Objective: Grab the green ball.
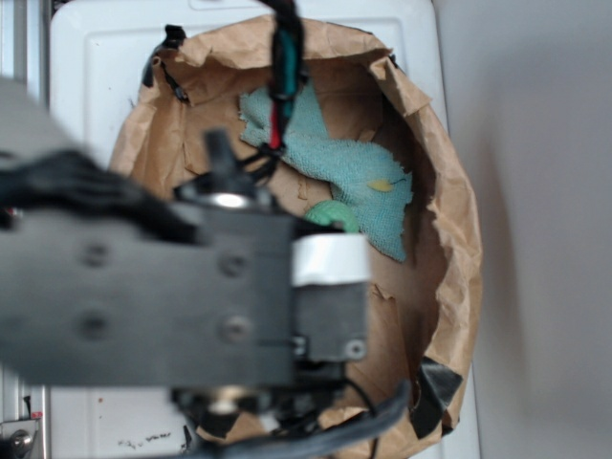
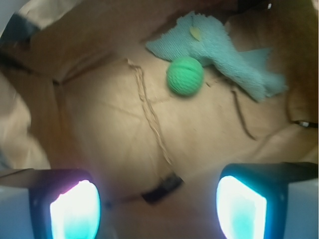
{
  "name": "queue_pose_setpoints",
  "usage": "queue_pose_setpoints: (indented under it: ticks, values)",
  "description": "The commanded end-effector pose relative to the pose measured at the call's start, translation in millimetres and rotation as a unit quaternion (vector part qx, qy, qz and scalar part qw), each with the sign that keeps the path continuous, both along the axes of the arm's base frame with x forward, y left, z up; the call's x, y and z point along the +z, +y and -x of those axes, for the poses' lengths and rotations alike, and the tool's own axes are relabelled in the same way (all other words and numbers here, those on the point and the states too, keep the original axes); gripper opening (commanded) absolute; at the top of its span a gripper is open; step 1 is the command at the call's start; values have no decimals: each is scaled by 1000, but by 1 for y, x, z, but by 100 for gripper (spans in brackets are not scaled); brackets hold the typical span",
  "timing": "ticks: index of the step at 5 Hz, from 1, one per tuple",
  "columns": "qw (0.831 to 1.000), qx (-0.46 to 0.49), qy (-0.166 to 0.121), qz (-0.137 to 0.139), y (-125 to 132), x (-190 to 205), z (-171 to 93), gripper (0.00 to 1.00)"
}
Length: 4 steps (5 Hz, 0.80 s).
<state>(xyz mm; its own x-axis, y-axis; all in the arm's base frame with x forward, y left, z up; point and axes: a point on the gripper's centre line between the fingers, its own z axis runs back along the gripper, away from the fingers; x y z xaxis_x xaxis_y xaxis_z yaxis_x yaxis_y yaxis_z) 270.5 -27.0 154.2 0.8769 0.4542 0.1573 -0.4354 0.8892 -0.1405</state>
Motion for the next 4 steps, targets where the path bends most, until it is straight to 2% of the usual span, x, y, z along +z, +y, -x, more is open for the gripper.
queue_pose_setpoints:
  ticks: [1,4]
  values:
    - [993,113,-33,-4,28,-19,-31,100]
    - [982,173,-42,-57,46,-47,-54,100]
